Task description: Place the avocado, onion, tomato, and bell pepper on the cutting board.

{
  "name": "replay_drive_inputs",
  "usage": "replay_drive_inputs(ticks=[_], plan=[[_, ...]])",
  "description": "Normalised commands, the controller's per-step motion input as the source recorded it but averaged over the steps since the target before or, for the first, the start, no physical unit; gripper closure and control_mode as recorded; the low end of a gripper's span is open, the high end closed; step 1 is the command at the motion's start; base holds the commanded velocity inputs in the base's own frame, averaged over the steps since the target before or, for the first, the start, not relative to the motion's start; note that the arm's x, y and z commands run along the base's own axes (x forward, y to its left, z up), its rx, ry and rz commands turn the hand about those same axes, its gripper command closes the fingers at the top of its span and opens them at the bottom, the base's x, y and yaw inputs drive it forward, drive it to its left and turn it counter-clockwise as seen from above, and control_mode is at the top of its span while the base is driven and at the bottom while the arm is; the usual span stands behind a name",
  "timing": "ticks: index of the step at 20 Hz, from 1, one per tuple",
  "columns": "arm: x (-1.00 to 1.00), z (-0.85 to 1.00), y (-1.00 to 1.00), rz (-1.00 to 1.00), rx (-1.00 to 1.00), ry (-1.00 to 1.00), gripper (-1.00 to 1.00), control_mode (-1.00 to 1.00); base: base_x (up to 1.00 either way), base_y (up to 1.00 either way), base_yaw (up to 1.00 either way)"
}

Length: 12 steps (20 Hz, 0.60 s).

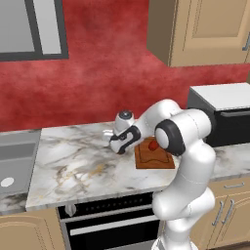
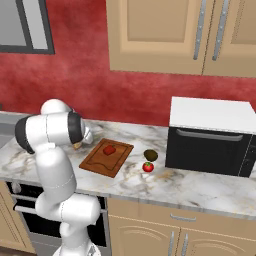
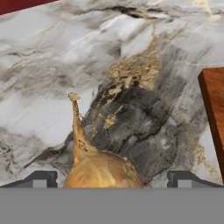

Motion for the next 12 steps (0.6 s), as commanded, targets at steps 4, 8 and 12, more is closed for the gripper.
replay_drive_inputs(ticks=[4, 8, 12], plan=[[-0.01, -0.16, 0.02, 0.0, 0.0, 0.0, -1.0, -1.0, 0.0, 0.0, 0.0], [0.0, -0.13, 0.06, 0.0, 0.0, 0.01, 1.0, -1.0, 0.0, 0.0, 0.0], [0.0, -0.02, 0.04, 0.0, 0.0, 0.01, 1.0, -1.0, 0.0, 0.0, 0.0]])
